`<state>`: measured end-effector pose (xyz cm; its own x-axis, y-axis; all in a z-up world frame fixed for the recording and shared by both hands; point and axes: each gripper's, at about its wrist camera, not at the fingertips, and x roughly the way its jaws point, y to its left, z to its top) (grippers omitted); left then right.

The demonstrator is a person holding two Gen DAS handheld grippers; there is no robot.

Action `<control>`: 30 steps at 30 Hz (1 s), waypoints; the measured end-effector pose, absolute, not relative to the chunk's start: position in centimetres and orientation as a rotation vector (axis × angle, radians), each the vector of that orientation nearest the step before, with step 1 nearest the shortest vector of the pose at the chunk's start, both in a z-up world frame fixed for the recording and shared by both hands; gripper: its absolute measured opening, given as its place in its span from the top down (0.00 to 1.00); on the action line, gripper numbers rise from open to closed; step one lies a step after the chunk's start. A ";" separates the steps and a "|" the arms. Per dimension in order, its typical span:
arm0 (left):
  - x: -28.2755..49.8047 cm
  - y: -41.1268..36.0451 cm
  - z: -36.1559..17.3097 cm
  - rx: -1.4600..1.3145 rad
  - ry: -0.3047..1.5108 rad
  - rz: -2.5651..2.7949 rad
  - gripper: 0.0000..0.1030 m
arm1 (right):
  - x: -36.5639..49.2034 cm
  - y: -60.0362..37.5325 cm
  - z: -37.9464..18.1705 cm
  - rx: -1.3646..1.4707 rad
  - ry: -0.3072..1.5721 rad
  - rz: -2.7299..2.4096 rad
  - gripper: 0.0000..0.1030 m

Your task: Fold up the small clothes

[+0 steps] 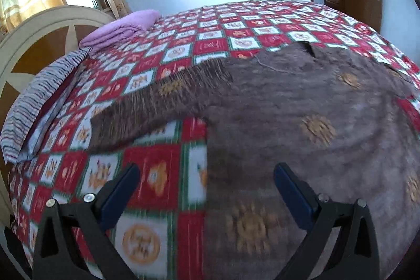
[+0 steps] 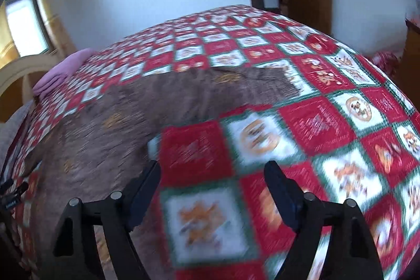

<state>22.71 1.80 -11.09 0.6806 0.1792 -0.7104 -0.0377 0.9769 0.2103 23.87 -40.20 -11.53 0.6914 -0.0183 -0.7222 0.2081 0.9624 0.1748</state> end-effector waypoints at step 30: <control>33.3 2.2 -15.9 0.209 0.884 0.300 0.00 | 43.6 -53.7 -16.2 -0.005 0.871 -0.150 0.52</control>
